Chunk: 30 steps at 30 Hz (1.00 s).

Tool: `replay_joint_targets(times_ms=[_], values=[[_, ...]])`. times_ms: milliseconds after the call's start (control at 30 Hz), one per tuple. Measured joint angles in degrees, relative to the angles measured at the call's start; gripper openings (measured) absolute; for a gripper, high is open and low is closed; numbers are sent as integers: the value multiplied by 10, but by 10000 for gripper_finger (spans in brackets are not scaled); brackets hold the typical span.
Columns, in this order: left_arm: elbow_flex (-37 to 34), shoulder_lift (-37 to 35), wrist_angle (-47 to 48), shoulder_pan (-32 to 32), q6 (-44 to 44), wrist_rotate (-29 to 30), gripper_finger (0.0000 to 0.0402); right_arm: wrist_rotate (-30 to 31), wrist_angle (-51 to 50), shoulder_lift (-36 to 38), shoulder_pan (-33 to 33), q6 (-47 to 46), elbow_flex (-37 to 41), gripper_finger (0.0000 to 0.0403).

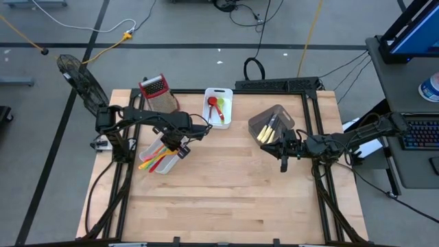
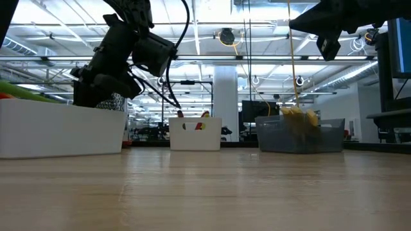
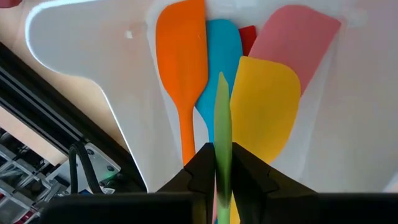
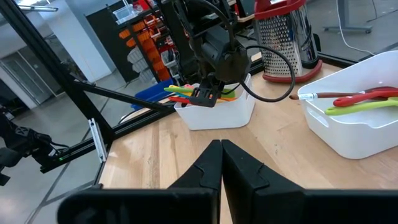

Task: Pick & Place Kitchen Items
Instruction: Put the green spatula into the bottom white bin, then return to Home Position

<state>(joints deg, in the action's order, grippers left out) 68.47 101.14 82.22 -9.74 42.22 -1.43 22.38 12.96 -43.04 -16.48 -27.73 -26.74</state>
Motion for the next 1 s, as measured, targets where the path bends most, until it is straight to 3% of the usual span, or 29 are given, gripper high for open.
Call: replay_joint_targets(times_ms=[467, 767, 1000], values=[[0, 0, 0, 0, -5, 0, 54, 0, 0, 0, 0, 1, 0, 4], [0, 0, 2, 0, -5, 15, 151, -1, 0, 0, 0, 1, 0, 4], [0, 0, 26, 0, -27, 15, 197, -1, 0, 0, 0, 2, 0, 4]])
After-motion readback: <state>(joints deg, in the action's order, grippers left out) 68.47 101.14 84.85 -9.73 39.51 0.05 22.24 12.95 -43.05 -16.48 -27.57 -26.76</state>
